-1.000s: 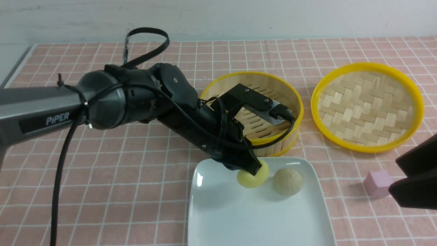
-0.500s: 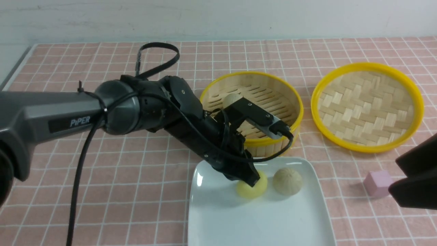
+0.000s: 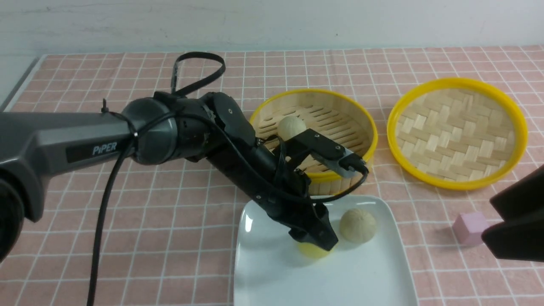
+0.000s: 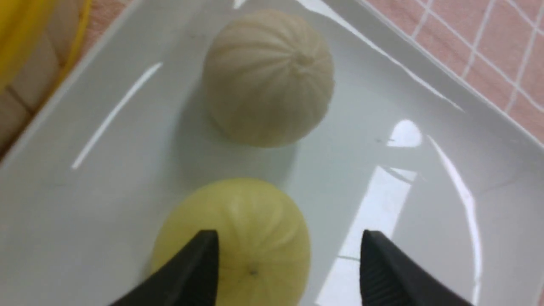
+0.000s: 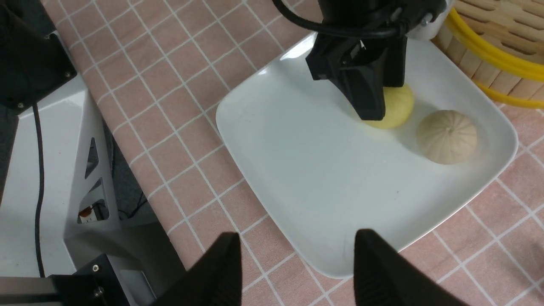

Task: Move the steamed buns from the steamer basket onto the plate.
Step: Use the left arm to grab the steamed stuffed bun that is closest to it, then use the left arm to put the steamed stuffed bun into the plate

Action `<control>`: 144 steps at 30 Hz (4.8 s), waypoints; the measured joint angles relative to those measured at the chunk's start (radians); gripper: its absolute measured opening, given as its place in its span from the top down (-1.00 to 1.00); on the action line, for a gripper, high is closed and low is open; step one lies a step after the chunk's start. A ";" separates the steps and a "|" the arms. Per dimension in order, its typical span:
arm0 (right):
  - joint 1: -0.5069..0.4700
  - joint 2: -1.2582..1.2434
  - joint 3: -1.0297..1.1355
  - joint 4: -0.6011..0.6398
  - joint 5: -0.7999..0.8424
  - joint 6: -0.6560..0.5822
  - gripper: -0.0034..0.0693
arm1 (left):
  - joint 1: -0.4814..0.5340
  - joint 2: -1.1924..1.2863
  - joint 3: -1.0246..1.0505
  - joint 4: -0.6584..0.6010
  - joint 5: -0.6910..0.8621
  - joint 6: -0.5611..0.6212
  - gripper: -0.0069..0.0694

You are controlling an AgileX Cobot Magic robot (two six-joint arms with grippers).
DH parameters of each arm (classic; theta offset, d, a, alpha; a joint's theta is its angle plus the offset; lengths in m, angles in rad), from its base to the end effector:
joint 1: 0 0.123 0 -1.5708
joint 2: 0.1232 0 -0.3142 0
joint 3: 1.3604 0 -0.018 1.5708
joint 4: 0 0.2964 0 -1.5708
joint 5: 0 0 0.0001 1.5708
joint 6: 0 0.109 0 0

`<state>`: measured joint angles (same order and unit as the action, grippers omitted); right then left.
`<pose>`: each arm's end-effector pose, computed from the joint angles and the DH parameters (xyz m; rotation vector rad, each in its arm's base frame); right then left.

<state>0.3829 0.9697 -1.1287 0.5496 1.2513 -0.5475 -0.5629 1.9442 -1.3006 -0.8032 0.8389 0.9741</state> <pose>0.1590 0.1223 0.4144 -1.0824 2.2155 0.6621 0.3434 -0.2858 0.1717 1.3515 2.3722 -0.8351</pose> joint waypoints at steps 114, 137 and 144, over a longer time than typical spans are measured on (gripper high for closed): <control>0.000 0.000 0.000 0.056 0.000 0.049 -0.10 | 0.000 -0.316 -0.322 0.845 -0.063 -0.789 0.74; 0.000 0.000 0.000 0.055 0.000 0.010 -0.10 | 0.000 -0.196 0.111 0.354 0.066 -0.478 0.74; 0.000 0.000 0.000 0.055 0.000 0.010 -0.10 | 0.000 -0.158 0.118 0.346 -0.073 -0.467 0.73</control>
<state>0.3829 0.9697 -1.1287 0.6048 1.2513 -0.5379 -0.5629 1.7860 -1.1826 -0.4568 0.7659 0.5068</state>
